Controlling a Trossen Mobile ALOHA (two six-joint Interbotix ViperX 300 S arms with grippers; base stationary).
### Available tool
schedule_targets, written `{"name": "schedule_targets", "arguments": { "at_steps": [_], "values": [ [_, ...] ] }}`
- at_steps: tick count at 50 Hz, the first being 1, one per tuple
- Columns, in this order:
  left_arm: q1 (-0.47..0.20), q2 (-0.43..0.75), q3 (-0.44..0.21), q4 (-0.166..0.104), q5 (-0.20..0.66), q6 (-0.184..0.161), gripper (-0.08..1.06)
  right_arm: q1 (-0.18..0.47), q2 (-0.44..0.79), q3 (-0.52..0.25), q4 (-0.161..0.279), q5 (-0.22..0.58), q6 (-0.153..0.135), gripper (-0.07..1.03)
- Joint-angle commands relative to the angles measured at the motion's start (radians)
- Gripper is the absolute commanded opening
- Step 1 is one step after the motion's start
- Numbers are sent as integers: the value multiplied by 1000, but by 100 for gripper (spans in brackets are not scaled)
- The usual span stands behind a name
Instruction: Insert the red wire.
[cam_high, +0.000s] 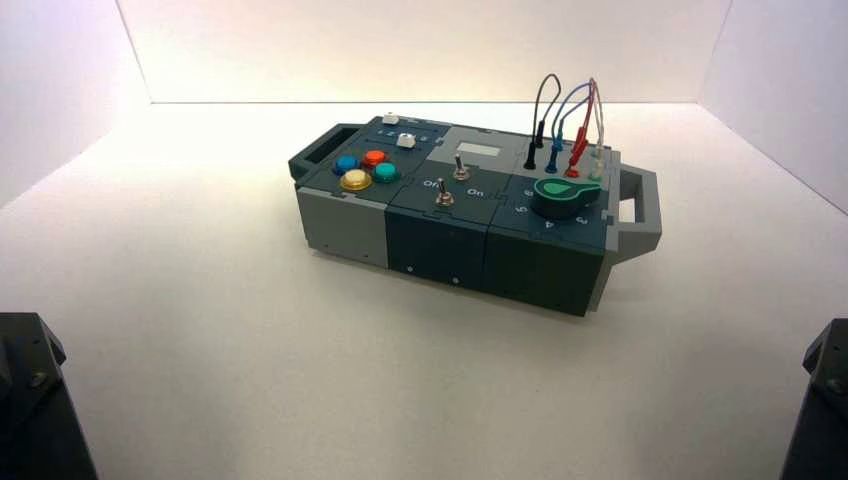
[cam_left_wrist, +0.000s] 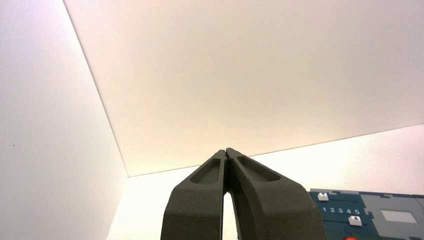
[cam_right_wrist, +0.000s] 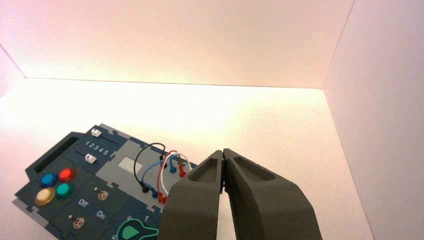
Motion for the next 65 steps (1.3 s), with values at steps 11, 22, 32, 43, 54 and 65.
{"name": "schedule_targets", "arguments": {
  "at_steps": [11,22,32,43,54,65],
  "values": [
    [2,9,-12,0,6,2,-3,3,14,-26,3,2,3,-2],
    [3,15,-12,-2,5,-2,-3,101,18,-28,21,17,2,-2],
    [3,84,-18,-11,6,-5,-3,258,86,-31,120,69,35,-1],
    [2,206,-43,-20,48,-11,-3,310,247,-35,296,117,37,9],
    [-23,351,-98,-25,87,-14,-3,310,400,-49,383,126,35,17],
    [-37,500,-153,-23,74,-14,-3,310,529,-49,431,100,32,24]
  ]
}}
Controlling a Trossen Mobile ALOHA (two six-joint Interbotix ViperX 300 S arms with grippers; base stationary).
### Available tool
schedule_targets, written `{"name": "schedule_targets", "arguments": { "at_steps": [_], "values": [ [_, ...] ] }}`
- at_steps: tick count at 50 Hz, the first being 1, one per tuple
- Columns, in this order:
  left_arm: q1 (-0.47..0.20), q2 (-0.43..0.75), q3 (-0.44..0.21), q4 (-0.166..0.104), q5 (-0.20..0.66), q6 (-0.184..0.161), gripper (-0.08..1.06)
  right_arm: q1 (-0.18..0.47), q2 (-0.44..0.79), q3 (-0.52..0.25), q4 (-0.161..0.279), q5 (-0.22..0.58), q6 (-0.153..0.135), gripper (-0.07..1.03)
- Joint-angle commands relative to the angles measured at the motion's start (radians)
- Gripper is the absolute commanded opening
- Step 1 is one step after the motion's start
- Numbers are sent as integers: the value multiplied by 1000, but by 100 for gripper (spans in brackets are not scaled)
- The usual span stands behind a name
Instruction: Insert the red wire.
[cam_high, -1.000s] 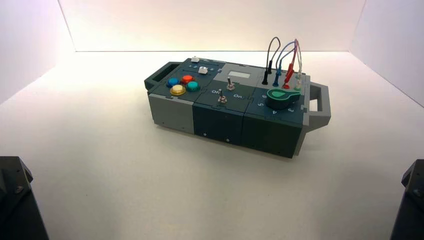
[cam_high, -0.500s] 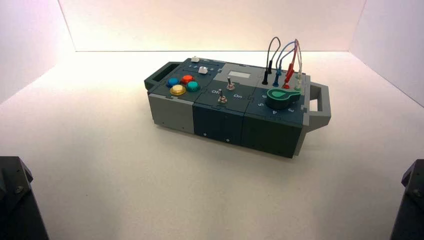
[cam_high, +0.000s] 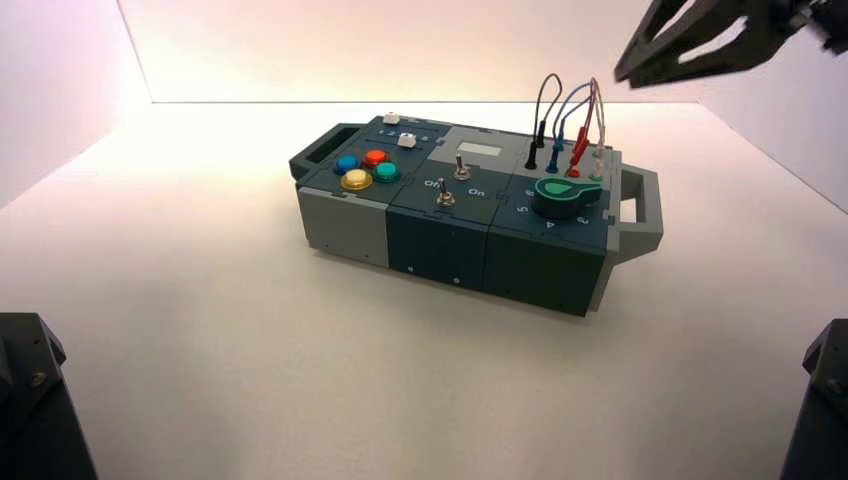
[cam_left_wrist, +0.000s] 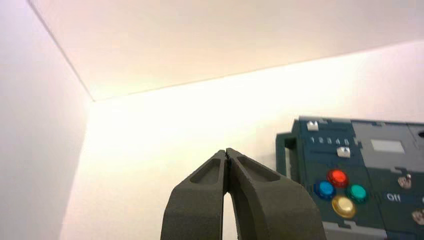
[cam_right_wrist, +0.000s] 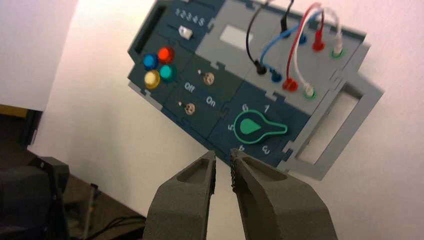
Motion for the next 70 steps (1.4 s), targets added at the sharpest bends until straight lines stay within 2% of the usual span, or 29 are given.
{"name": "schedule_targets", "arguments": {
  "at_steps": [1,5,17,29,43,55,70],
  "values": [
    [-2,74,-57,0,-25,-2,-3,2,61,-29,18,-18,2,25],
    [-2,107,-72,0,-51,0,-3,2,112,-29,20,-28,2,34],
    [-2,219,-137,0,-89,0,-3,0,235,-21,20,-118,2,34],
    [-2,318,-166,-2,-98,0,-3,2,362,-41,14,-184,-11,34],
    [-2,314,-173,0,-153,-2,-3,0,443,-66,2,-272,-11,34],
    [-2,304,-169,-2,-158,-2,-3,-25,482,-80,-32,-291,-11,34],
    [-2,278,-160,0,-172,-2,-3,-43,497,-83,-44,-321,-11,34]
  ]
}}
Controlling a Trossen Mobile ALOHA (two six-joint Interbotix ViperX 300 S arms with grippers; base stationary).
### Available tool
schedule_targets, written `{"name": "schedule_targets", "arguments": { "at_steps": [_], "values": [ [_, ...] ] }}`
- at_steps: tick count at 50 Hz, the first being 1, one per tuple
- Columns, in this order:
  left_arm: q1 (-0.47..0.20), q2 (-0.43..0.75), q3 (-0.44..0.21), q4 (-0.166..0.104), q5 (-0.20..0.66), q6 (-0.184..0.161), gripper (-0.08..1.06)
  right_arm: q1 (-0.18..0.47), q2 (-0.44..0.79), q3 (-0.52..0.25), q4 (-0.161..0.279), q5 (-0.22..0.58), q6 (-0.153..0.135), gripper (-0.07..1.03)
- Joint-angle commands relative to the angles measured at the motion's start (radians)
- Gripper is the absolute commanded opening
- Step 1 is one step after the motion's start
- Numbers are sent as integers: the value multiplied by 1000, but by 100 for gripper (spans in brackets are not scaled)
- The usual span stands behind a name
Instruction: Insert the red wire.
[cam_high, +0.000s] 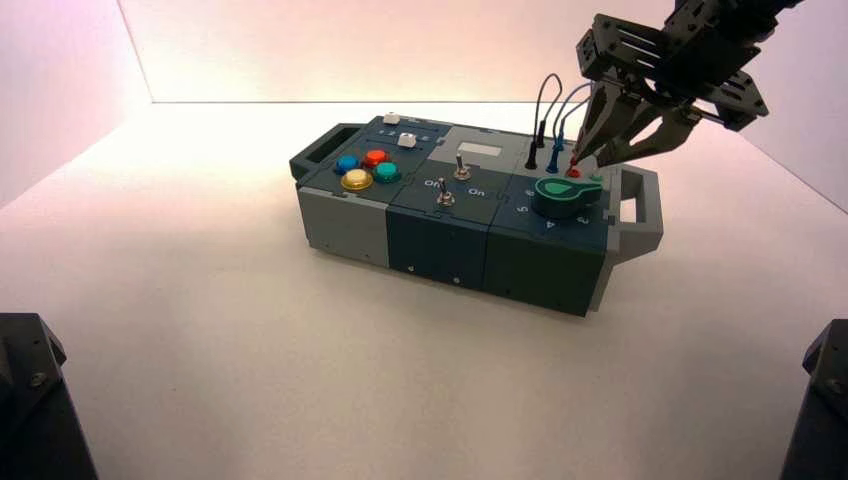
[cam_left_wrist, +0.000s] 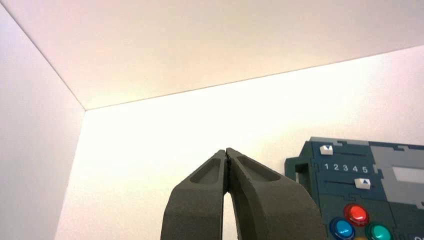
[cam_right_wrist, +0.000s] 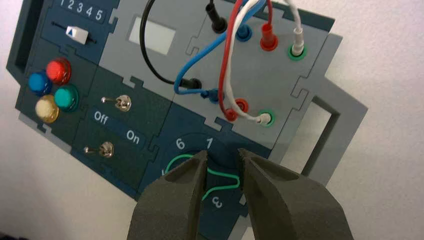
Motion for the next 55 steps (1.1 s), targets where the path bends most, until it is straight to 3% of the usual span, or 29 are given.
{"name": "schedule_targets", "arguments": {
  "at_steps": [1,55],
  "values": [
    [-2,-15,-15,0,-17,-2,-3,-5,3,-29,-2,-20,-2,34],
    [-6,-15,-14,0,-26,-2,-3,-5,106,-81,-9,-106,-5,34]
  ]
}}
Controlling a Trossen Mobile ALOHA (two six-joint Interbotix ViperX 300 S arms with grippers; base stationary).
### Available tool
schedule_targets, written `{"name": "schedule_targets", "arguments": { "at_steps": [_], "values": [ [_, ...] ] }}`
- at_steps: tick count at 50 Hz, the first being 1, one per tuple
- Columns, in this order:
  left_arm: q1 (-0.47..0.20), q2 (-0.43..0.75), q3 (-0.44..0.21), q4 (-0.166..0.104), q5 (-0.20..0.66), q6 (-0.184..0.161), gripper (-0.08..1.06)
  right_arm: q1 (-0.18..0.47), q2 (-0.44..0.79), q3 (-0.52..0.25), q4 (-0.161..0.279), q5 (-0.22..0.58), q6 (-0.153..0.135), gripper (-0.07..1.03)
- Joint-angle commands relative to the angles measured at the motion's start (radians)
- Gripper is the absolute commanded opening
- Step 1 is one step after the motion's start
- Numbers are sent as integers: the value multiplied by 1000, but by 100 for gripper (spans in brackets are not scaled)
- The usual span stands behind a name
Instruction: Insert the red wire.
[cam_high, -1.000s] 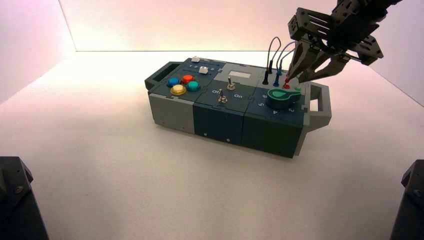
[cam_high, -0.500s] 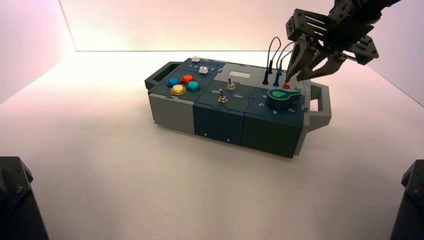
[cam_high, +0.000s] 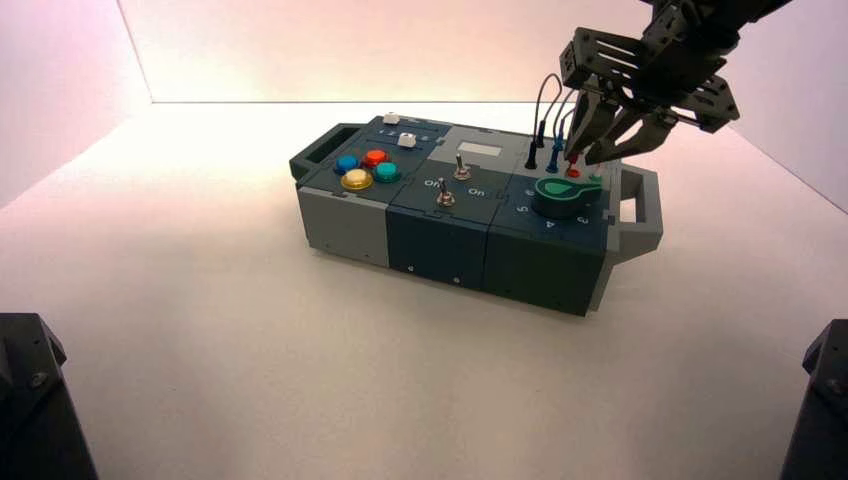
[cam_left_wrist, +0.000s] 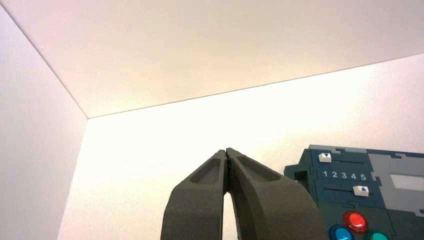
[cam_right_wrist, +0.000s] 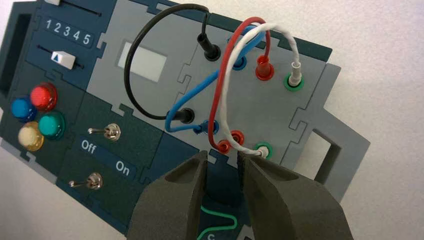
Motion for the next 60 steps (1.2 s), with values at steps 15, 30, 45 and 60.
{"name": "schedule_targets", "arguments": {
  "at_steps": [15,30,45,60],
  "values": [
    [-5,-6,-14,0,-20,0,-3,-5,-3,-40,-21,-25,-3,34],
    [-11,-6,-14,0,-21,0,-3,-6,-5,-43,-31,-40,-3,34],
    [-14,-6,-14,0,-23,0,-3,-6,-6,-40,-43,-49,-3,34],
    [-15,-6,-12,-2,-25,0,-3,-5,-3,-35,-44,-74,-3,34]
  ]
}}
